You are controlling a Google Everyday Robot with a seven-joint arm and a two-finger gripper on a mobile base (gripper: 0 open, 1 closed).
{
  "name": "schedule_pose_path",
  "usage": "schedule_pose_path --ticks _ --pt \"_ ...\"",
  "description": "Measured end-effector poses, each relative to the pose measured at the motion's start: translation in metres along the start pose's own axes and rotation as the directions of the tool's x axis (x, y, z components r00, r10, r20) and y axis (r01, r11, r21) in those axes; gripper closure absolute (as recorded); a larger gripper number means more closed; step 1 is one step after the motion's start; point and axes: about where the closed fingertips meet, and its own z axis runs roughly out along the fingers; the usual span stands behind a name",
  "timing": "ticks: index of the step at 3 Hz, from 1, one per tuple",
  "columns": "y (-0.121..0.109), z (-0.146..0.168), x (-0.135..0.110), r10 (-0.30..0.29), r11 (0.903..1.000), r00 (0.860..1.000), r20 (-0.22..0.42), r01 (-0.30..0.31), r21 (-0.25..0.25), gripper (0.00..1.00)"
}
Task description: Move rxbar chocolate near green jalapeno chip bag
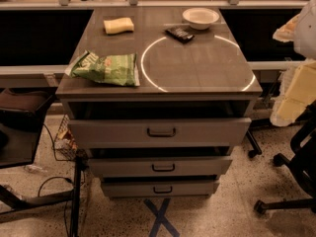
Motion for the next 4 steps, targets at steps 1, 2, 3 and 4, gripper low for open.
schedule_pose_path --ticks 1,2,3,4 --pt "0.0 -0.001 0.0 0.002 1.0 1.0 0.0 -0.002 0.002 0.0" --pt "-0.023 0.012 0.002 0.055 0.9974 0.996 0.076 -0.059 0.042 0.0" --pt "-0.075 0.047 0.02 0.236 0.964 0.935 0.265 -0.26 0.056 0.0" --pt "-0.135 0.064 0.017 0.312 0.9175 0.838 0.449 -0.388 0.087 0.0"
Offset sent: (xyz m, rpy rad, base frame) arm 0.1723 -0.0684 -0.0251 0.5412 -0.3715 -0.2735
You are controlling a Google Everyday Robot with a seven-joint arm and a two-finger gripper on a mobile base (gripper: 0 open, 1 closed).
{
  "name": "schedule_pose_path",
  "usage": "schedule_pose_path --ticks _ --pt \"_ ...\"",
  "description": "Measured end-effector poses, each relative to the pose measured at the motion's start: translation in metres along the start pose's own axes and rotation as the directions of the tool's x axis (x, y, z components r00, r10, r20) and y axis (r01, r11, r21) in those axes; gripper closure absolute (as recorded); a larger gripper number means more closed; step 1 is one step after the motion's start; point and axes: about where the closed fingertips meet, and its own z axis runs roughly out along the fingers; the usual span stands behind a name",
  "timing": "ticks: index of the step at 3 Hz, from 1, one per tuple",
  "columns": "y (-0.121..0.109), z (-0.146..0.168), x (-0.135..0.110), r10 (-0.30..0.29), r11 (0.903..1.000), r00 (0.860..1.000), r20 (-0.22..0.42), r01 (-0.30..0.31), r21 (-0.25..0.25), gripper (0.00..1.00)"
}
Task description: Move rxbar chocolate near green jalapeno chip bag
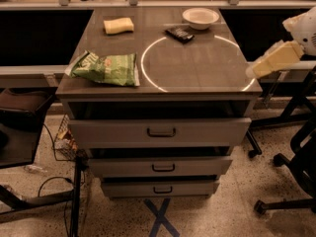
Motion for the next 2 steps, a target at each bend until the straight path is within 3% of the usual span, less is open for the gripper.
schedule_pose_path --ticks 1,2 --pt "-0.03 0.024 -0.017 0.068 0.9952 0.983 0.17 -0.078 0.058 0.0" --pt "-0.047 0.023 -0.03 0.065 0.9887 0.974 0.216 -0.092 0.119 0.0"
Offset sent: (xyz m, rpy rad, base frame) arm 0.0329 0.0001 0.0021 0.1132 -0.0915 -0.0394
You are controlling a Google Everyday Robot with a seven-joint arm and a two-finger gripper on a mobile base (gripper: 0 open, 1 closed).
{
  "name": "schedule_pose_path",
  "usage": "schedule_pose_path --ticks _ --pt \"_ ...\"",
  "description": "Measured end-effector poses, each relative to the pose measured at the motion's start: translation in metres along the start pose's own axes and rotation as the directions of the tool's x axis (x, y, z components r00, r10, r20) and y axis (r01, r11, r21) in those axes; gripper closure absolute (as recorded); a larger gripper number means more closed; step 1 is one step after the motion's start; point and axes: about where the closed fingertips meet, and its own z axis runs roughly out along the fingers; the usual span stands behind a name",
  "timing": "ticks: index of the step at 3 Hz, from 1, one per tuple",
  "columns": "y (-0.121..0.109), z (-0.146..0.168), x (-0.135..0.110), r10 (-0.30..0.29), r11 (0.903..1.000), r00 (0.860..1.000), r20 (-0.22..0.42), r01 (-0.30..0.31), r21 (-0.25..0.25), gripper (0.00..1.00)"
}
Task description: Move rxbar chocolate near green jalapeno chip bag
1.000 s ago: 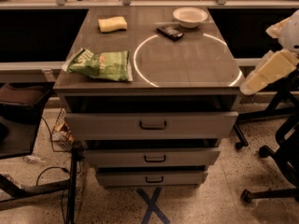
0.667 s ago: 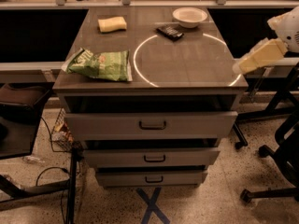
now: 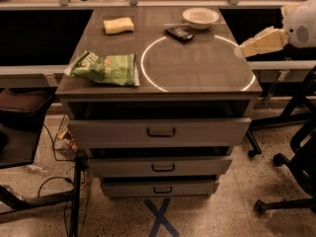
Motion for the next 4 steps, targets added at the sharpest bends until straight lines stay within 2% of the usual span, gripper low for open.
schedule_pose_path --ticks 1,2,3,4 --pt "0.0 0.0 0.0 -0.001 1.0 1.0 -0.002 0.001 0.0 0.0" --pt "-0.012 0.016 -0.006 0.001 0.9985 1.0 0.024 -0.002 0.054 0.0" --pt "-0.043 0.054 -0.021 0.003 0.9895 0.996 0.095 -0.016 0.144 0.0" --pt "-0.068 0.093 -0.036 0.015 0.9825 0.985 0.172 -0.046 0.18 0.0"
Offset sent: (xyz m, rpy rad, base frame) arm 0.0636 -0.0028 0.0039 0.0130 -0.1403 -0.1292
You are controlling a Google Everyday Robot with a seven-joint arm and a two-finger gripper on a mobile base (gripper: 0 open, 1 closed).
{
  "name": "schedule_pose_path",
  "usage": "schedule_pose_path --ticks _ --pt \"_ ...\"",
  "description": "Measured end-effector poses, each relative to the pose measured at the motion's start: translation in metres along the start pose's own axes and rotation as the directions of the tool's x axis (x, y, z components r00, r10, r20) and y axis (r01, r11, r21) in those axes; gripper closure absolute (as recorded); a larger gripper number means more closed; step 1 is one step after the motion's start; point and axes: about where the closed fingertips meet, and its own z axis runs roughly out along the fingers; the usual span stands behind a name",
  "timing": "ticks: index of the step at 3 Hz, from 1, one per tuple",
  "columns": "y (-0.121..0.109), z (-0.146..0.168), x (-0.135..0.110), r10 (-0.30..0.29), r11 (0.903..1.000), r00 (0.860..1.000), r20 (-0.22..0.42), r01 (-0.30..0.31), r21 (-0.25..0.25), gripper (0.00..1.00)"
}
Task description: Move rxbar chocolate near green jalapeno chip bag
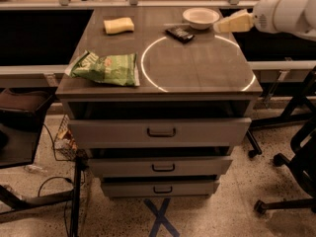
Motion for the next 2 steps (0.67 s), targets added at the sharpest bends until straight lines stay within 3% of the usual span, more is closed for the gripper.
schedule_pose_path --ticks 1,2 --pt "-0.002 0.057 0.002 0.082 0.9957 0.991 0.11 -0.077 -0.051 0.0" --pt "0.002 0.092 0.009 0.16 0.9837 0.972 0.173 -0.142 -0.11 0.0"
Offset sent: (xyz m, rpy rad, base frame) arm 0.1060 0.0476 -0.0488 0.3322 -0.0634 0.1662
